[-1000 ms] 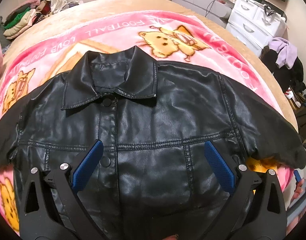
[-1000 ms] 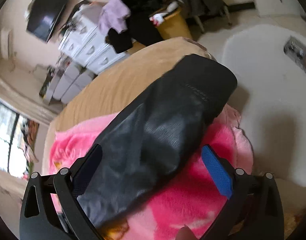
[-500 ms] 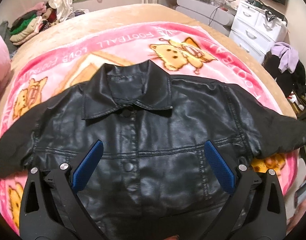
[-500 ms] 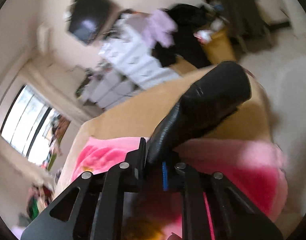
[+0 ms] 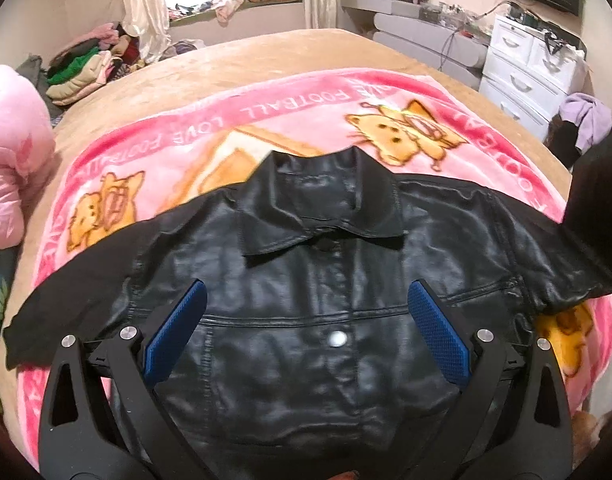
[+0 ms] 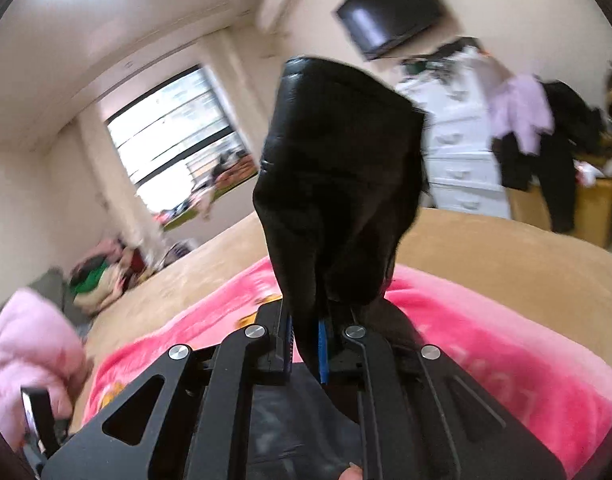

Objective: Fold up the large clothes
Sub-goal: 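Grasp the sleeve cuff with the right tool and lift it, then fold the held sleeve across the jacket front with the right tool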

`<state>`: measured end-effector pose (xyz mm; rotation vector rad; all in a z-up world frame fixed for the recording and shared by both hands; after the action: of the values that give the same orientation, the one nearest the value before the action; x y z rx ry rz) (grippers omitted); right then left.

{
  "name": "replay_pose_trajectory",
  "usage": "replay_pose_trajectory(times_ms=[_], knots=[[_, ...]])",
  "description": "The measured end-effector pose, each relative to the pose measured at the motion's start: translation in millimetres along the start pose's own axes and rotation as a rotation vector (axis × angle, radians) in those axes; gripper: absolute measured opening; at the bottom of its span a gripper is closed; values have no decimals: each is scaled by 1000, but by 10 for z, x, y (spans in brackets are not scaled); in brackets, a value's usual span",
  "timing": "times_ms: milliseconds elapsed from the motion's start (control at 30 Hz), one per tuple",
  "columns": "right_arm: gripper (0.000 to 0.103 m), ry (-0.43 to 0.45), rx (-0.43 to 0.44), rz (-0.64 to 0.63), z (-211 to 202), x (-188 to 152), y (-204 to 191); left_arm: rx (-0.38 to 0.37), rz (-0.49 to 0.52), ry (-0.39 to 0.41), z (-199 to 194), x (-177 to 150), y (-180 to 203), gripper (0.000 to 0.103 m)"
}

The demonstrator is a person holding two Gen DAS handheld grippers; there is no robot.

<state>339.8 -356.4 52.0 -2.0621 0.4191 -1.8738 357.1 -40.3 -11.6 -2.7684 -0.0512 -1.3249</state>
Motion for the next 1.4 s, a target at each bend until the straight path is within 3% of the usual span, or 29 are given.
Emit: replay_pose_trajectory(times_ms=[200,533,833,933,1167,1267,1300,1333,1400], knots=[[7,-60,134,-67,137,-230,-848,-1,-58,7,-47,11,-346,95],[7,-152,326,-176,271,-841,-2022,-221,-459,42,-181,86,-1080,95],[7,-236,575,-320,121,-1735,-2996,-309,-657,111,-272,78,-1655,94],[7,-293,612,-372,111,-2087,-3130,-331,-709,120,-270,29,-1797,94],[9,-433,580,-399,129,-2671,-2998,-361,-768,70,-143,-156,-1864,94],[17,-469,596,-418,70,-2817,-3001,-393,-783,45,-76,-219,-1788,94],[28,-489,598,-431,40,-2875,-3003,-410,-799,39,-57,-235,-1769,95],[59,-521,596,-441,5,-2942,-2993,-424,-818,29,-33,-259,-1755,94],[87,-596,613,-423,-101,-3040,-2970,-405,-823,11,11,-317,-1763,94]])
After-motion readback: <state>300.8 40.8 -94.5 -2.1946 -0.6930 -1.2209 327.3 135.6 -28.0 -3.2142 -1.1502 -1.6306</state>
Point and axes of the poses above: each gripper's, at about its wrist camera, not at the fingertips, and z roughly the way its jaws point, y to its right, x to its top, the point moved 9 cm from there along z, roughly the way its jaws point, and after that the axes turned 12 degrees about y, right-handed, at the moved point
